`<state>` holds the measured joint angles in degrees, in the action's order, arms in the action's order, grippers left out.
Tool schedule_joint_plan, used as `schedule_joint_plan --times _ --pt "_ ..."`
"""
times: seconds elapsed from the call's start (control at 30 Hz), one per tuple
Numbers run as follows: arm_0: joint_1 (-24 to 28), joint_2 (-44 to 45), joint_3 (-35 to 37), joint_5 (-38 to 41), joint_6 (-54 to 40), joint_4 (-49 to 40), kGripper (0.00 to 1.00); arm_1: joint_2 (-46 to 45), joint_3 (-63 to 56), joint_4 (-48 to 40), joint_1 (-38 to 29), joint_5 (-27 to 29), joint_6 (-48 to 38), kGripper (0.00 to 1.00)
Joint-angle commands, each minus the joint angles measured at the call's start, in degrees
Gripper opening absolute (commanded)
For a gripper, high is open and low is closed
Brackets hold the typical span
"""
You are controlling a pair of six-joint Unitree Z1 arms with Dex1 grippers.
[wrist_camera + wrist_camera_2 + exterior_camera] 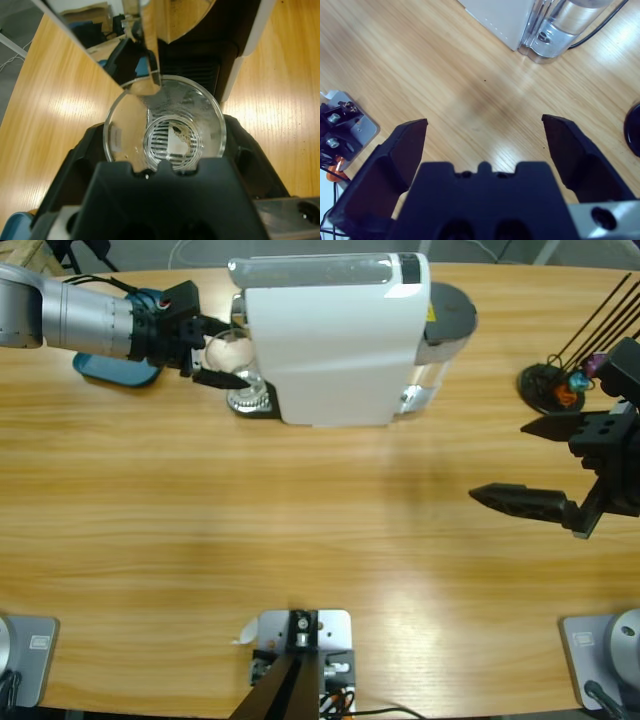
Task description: Pour coffee
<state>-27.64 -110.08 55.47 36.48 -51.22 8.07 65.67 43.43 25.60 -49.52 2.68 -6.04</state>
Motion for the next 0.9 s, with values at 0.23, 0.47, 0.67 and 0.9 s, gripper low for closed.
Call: schedule_joint_plan --times 0.23,0.47,0.67,0.9 --pt "-1.4 -4.4 1.7 0.9 2.6 0.6 0.867 1.7 -1.9 -1.2 0.7 0.6 -0.8 1.0" --pt "-1.4 -4.3 1.7 1.1 4.8 0.6 1.0 1.7 -2.0 -1.3 0.7 0.6 -1.1 1.0" --pt "-0.9 -1.1 -0.5 1.1 5.4 0.5 1.0 1.7 -2.4 -1.3 0.7 0.3 -1.5 1.0" --pt "0.9 4.1 -3.7 0.9 5.9 0.5 1.0 1.6 -2.5 -1.2 0.7 0.6 -2.4 1.0"
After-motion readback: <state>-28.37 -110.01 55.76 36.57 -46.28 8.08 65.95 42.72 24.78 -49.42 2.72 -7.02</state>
